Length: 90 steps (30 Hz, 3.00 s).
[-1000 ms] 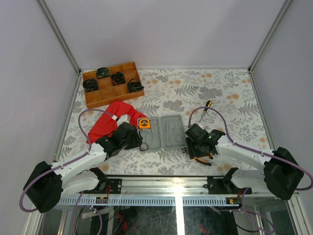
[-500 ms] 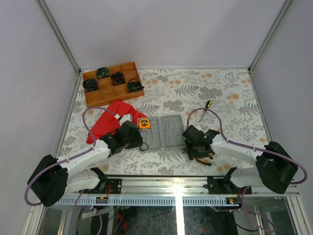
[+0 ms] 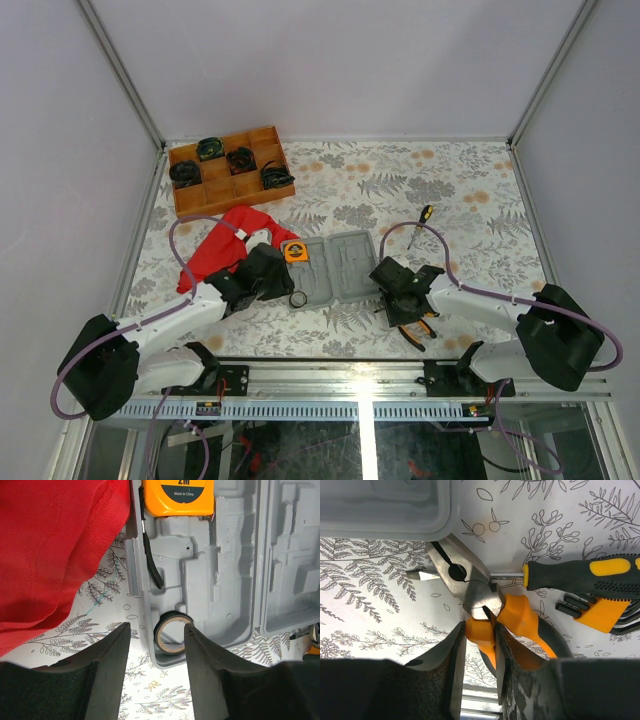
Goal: Sort the tools into containers
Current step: Pick up the pliers at the center of the board, then place the pliers in the storage box.
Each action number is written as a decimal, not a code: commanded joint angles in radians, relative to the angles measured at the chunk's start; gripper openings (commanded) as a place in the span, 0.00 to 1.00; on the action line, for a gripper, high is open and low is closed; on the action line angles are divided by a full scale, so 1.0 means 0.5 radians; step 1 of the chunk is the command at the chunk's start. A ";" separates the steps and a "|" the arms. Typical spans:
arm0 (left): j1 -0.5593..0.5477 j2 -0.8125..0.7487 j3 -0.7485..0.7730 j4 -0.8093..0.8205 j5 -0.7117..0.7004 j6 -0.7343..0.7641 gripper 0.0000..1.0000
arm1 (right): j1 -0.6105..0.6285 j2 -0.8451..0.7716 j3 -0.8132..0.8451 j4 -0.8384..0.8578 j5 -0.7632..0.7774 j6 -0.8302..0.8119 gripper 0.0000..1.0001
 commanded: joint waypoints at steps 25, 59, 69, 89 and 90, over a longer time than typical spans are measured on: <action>-0.028 -0.271 0.078 0.063 0.117 0.124 0.65 | 0.034 -0.911 0.069 0.529 0.242 0.446 0.00; -0.585 -0.242 -0.019 0.874 0.253 0.123 0.55 | 0.031 -0.415 0.041 1.849 -0.535 1.243 0.00; -0.584 -0.194 0.023 0.858 0.308 0.146 0.09 | 0.030 -0.366 0.103 1.749 -0.588 1.066 0.06; -0.582 -0.340 -0.025 0.807 0.382 0.196 0.00 | 0.030 -0.676 0.124 1.024 -0.250 -0.246 0.45; -0.581 -0.338 -0.029 0.833 0.413 0.194 0.00 | 0.031 -0.667 0.095 1.066 -0.308 -0.300 0.45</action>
